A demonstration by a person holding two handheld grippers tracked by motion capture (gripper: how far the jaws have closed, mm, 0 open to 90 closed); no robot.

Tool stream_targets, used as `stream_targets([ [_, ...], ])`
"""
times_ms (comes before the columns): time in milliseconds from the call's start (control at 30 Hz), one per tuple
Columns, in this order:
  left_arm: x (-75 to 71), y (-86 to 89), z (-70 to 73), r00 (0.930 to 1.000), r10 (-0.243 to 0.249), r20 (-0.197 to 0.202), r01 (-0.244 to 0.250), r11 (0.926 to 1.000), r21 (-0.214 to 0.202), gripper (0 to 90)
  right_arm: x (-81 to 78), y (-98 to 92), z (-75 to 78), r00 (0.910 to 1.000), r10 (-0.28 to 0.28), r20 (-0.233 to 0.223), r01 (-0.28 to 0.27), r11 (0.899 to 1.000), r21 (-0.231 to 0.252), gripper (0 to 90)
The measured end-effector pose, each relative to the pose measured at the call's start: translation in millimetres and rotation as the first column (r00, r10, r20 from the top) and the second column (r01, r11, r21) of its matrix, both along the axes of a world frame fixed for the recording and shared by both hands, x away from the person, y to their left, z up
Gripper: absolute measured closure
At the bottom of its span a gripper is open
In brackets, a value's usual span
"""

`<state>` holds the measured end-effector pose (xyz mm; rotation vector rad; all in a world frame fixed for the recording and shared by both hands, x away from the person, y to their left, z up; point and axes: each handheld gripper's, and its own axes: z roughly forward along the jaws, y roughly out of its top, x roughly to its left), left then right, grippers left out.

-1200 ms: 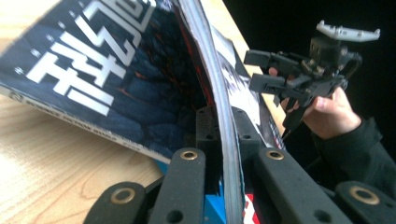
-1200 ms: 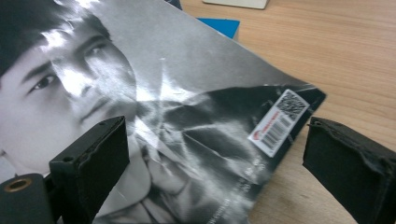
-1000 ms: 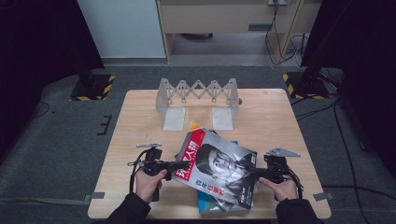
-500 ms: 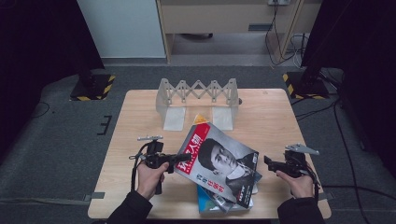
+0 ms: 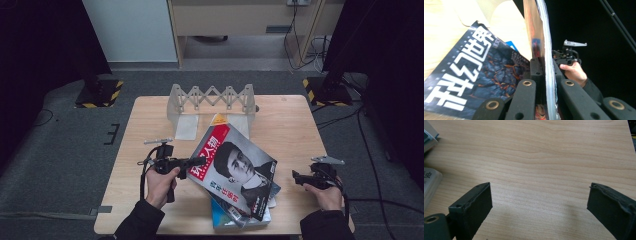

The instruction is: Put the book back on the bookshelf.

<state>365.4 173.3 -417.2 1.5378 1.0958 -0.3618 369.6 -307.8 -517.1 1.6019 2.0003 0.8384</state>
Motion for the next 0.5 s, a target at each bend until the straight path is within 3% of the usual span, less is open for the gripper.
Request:
stream_targets([
  [500, 4.0, -13.8, 17.0, 0.9995, -0.032, 0.003, 0.032, 0.9947, -0.097, 86.2, 1.0, -2.5, -5.9, 0.9992, 0.041, 0.003, -0.041, 0.999, -0.003, 4.8],
])
